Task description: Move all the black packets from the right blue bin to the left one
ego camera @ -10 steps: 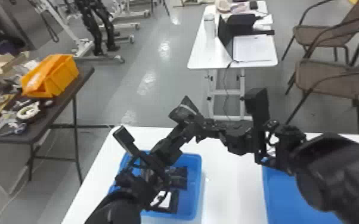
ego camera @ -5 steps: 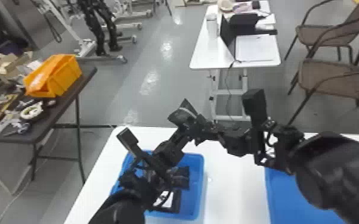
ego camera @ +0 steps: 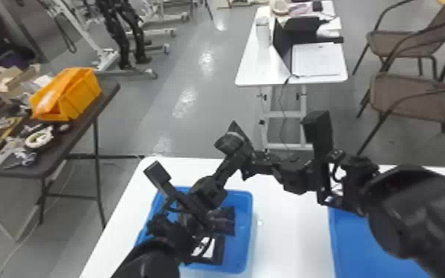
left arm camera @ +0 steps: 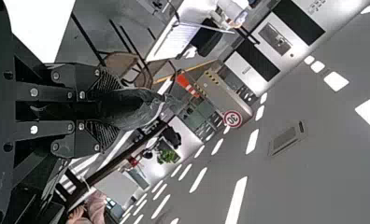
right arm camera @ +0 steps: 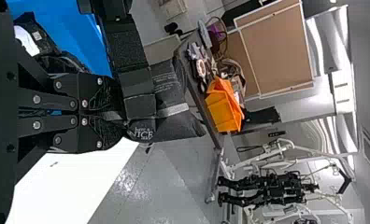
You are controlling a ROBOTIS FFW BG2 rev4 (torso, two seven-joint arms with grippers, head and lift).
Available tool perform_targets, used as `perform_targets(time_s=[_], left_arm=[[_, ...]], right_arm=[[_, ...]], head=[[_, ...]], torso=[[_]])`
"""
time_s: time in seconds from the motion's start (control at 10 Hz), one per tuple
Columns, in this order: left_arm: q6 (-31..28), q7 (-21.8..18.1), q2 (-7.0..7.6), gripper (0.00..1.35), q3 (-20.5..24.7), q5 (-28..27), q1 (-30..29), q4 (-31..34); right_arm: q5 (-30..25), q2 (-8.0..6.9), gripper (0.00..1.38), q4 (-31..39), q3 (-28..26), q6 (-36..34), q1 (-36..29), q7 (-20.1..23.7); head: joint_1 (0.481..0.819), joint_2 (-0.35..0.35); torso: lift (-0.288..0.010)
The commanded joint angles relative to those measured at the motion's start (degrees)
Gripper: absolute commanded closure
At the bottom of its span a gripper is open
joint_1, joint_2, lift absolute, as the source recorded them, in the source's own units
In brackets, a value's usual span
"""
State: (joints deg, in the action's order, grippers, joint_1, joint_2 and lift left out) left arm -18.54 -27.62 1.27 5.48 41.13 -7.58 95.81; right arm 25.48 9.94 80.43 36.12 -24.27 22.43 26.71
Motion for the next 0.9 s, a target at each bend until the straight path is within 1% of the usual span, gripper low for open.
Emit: perform_targets(time_s=[0.0,0.1,0.2,0.3,0.4,0.5,0.6,0.7,0.8], left_arm=[[2.8,-0.2,-0.13,1.21,0.1,0.3,-0.4,-0.3],[4.6,-0.2,-0.39,1.21,0.2,0.4,-0.6,-0.5],[6.1,0.0,-0.83,1.21,1.2,-1.0,-1.1,-0.5],[9.0,-0.1,-1.42,1.21,3.7,-7.8,-2.0,-0.5],[13.2,0.1,-1.42,1.21,6.1,-16.2,-3.7,-0.3],[17.1,0.4,-1.42,1.21,7.9,-22.9,-6.1,-0.1],[20.9,1.3,-1.42,1.18,8.8,-26.1,-8.4,-0.2],[21.9,1.3,-1.42,1.06,10.2,-28.1,-9.5,-0.2],[22.6,1.0,-1.42,1.06,10.8,-29.8,-10.4,-0.2]], right_arm=[[0.0,-0.09,1.28,-0.6,0.0,0.5,0.1,0.4],[-0.2,-0.27,1.12,-1.4,0.0,1.4,0.2,1.2],[-1.7,-0.45,0.53,-1.1,-1.4,1.6,-0.9,1.9],[-5.0,-0.62,0.05,1.4,-5.2,1.5,-3.9,1.9],[-6.7,-1.33,0.04,3.5,-10.4,1.7,-7.7,1.5],[-8.2,-2.29,0.18,6.1,-16.2,2.9,-12.0,0.3],[-10.4,-3.52,0.27,9.0,-21.6,3.6,-16.1,-0.7],[-11.7,-4.40,0.31,11.5,-25.9,3.6,-19.5,-0.7],[-11.9,-4.58,0.32,13.7,-28.7,3.3,-22.4,-0.8]], head=[[0.695,0.262],[0.695,0.265],[0.695,0.271],[0.695,0.278],[0.695,0.285],[0.695,0.294],[0.695,0.295],[0.695,0.285],[0.695,0.269]], torso=[[0.000],[0.000],[0.000],[0.000],[0.000],[0.000],[0.000],[0.000],[0.000]])
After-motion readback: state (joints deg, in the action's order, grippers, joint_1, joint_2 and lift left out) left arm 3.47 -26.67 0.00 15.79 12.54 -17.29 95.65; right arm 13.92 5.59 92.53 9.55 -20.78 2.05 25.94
